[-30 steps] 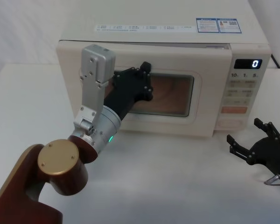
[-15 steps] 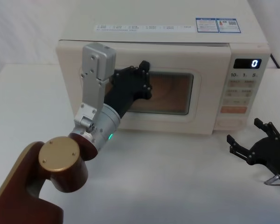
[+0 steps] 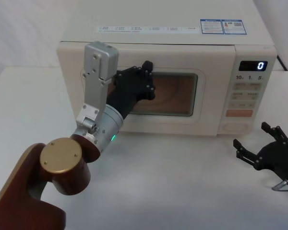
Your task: Press the button to open the microwave door with one hand; close the microwave door with the other hand.
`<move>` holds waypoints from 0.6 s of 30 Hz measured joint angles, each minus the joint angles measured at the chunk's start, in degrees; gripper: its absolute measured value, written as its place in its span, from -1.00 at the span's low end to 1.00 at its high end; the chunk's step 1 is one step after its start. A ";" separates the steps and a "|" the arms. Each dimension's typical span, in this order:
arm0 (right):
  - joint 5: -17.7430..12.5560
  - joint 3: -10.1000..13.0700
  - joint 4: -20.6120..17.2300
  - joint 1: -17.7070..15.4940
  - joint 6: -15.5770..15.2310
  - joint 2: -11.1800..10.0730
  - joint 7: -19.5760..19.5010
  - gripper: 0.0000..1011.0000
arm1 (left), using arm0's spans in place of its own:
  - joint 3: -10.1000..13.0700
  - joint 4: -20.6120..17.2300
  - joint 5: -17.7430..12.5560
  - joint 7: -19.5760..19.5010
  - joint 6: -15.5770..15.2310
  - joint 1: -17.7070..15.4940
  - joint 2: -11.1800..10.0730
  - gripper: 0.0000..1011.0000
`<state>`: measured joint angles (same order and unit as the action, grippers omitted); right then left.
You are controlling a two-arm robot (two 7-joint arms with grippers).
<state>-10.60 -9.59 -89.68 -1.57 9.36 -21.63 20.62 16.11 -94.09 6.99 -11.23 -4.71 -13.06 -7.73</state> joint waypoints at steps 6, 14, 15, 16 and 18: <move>0.00 0.00 0.00 0.00 0.00 0.00 0.00 0.98 | -0.19 0.02 0.24 -0.09 0.04 -0.04 0.01 -1.00; 0.00 0.00 0.00 0.00 0.00 0.00 0.00 0.98 | -0.27 0.08 0.38 -0.10 0.10 -0.19 0.02 -1.00; 0.00 0.00 0.00 0.00 0.00 0.00 0.00 0.98 | -0.28 0.15 0.40 -0.10 0.11 -0.24 0.06 -1.00; 0.00 0.00 0.00 0.00 0.00 0.00 0.00 0.98 | -0.28 0.15 0.40 -0.10 0.11 -0.24 0.06 -1.00; 0.00 0.00 0.00 0.00 0.00 0.00 0.00 0.98 | -0.29 0.29 0.44 -0.10 0.14 -0.30 0.11 -1.00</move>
<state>-10.61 -9.59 -89.68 -1.57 9.35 -21.63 20.62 15.83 -93.79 7.43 -11.34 -4.57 -13.36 -7.62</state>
